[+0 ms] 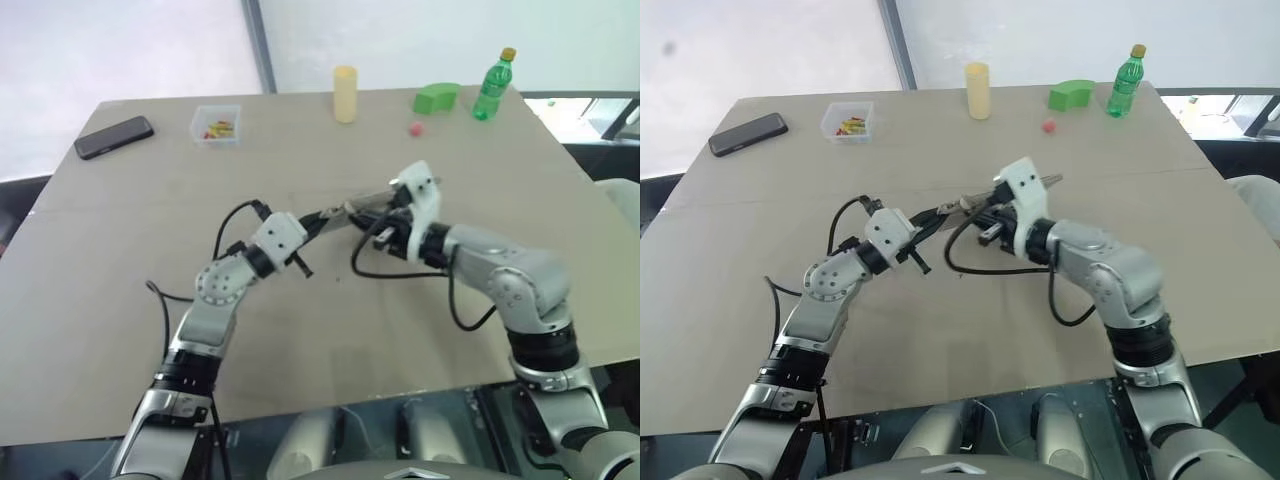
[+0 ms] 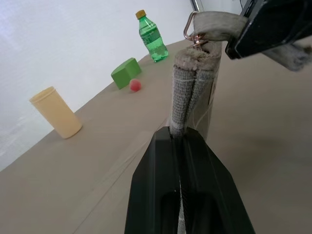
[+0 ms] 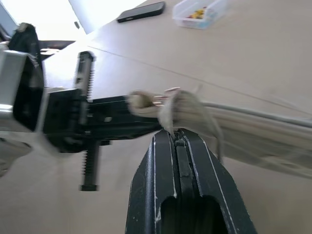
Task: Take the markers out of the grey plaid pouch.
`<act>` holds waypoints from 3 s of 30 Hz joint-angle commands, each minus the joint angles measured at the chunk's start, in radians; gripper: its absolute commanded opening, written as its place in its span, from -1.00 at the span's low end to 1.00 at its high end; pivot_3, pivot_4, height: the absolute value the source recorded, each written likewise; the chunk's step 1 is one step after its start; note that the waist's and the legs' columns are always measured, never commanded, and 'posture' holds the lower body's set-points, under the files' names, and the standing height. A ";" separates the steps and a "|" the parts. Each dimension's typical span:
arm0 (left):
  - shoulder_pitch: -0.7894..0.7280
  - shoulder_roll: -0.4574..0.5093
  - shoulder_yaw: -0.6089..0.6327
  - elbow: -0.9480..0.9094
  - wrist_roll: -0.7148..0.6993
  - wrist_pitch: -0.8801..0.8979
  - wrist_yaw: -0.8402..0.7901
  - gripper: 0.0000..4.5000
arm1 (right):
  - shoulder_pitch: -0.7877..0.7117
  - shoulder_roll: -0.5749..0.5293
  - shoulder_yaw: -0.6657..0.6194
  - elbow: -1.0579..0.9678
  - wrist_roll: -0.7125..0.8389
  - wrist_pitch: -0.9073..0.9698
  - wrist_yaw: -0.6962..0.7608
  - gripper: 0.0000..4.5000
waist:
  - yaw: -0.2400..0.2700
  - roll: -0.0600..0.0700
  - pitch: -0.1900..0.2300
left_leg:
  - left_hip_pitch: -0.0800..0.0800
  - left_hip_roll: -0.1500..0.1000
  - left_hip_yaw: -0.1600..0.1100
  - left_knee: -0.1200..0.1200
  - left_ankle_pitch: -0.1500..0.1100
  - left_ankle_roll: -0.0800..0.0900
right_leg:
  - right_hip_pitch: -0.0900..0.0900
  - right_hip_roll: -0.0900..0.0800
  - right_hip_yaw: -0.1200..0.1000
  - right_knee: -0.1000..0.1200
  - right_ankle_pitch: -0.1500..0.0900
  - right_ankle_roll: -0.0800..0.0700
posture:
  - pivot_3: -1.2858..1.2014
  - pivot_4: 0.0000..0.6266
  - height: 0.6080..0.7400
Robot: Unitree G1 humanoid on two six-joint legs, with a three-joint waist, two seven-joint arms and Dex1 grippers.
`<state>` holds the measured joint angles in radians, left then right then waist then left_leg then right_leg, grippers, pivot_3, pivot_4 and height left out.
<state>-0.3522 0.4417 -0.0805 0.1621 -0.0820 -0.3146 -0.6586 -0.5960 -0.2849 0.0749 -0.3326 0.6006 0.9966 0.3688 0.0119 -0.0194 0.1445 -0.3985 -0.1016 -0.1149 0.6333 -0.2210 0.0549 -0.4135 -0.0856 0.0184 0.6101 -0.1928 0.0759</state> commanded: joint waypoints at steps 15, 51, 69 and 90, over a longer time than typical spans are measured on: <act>0.035 0.050 0.109 0.047 -0.209 -0.067 -0.220 -1.00 | 0.014 -0.248 -0.243 0.062 -0.050 0.017 -0.026 -0.99 | 0.001 0.000 0.000 | 0.000 0.000 0.001 -0.001 0.000 0.001 | 0.000 -0.001 0.001 -0.001 0.000 0.000 | 0.03 -0.52 1.00; 0.003 0.049 0.104 0.088 -0.251 -0.049 -0.343 -1.00 | 0.141 -0.352 -0.200 -0.074 -0.106 -0.005 0.027 -0.74 | 0.003 0.002 0.001 | -0.001 0.000 0.000 -0.001 0.000 0.001 | 0.000 -0.001 0.000 -0.002 0.000 0.000 | 0.03 -0.52 1.00; -0.045 0.012 0.078 0.129 -0.223 -0.047 -0.354 -1.00 | 0.169 -0.247 -0.436 -0.400 0.424 0.197 -0.114 -0.53 | -0.001 0.001 0.001 | -0.001 0.001 0.000 0.000 -0.001 0.001 | 0.000 -0.001 0.000 -0.002 0.000 0.000 | 0.03 -0.52 1.00; 0.018 0.014 0.085 0.054 -0.235 -0.038 -0.357 -1.00 | 0.112 -0.170 0.052 -0.140 -0.045 -0.050 -0.073 -0.94 | 0.000 0.002 0.002 | -0.001 0.001 0.000 -0.001 0.000 0.001 | 0.000 0.000 0.000 -0.002 0.000 0.000 | 0.03 -0.52 1.00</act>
<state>-0.3372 0.4523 -0.0088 0.2679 -0.2973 -0.3526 -1.0193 -0.4626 -0.4101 0.0689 -0.4606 0.6558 1.0144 0.2777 0.0120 -0.0177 0.1461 -0.3997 -0.1011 -0.1148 0.6326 -0.2215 0.0561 -0.4136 -0.0859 0.0187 0.6085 -0.1928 0.0759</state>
